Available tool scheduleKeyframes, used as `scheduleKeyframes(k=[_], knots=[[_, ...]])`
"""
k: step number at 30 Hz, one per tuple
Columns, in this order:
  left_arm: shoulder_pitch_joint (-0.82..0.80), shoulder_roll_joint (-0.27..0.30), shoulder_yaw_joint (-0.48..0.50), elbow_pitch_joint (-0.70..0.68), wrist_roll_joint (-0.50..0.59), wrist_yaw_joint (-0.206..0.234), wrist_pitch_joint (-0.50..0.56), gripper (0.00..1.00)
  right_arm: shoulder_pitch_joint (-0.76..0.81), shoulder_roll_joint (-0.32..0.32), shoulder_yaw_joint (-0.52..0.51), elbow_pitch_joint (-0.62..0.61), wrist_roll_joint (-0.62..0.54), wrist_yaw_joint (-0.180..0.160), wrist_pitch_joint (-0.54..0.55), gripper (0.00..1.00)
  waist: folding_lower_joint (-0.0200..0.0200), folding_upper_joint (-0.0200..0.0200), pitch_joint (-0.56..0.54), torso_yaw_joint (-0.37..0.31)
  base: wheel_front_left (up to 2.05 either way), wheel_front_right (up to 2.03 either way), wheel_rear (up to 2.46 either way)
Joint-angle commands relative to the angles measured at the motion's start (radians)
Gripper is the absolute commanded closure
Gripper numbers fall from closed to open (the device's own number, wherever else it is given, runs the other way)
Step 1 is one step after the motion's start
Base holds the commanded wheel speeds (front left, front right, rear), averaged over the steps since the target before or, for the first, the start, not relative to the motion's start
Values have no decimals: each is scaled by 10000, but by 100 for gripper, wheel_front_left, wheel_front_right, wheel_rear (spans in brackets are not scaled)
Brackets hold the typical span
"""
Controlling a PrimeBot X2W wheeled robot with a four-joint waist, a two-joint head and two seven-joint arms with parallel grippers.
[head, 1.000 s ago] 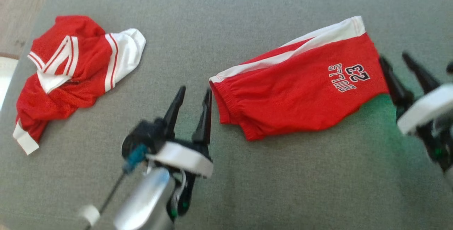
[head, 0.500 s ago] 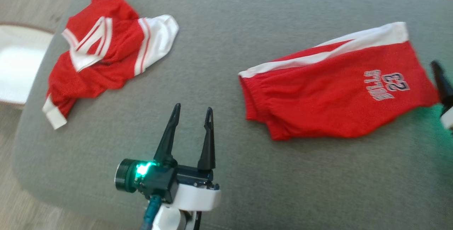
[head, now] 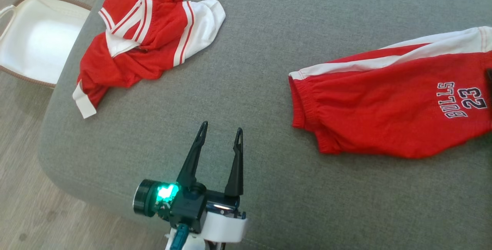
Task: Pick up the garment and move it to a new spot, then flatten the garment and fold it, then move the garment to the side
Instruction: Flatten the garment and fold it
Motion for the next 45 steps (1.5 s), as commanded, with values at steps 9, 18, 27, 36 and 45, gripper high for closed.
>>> scheduleKeyframes(k=[9,18,27,36,45], knots=[[-248,-22,239,-217,156,95,-95,0,-77,-141,563,-377,482,-9,170,100,0,0,38,-249,0,0,0],[-228,-23,348,-85,273,-5,-95,0,-256,-170,849,-384,499,-9,-579,100,0,0,-518,-1485,0,0,0],[-260,-23,406,97,435,-253,-95,0,-313,-1066,1082,-168,202,-9,-876,100,0,0,-805,-2719,0,0,0],[-177,-24,500,375,509,-454,-95,0,-640,-1318,1221,94,-398,-9,-1339,100,0,0,-1177,-3205,0,0,0],[281,-24,492,559,348,-540,-95,0,-880,-277,1791,-458,-864,-9,-1307,100,0,0,-2252,-3240,0,0,0]])
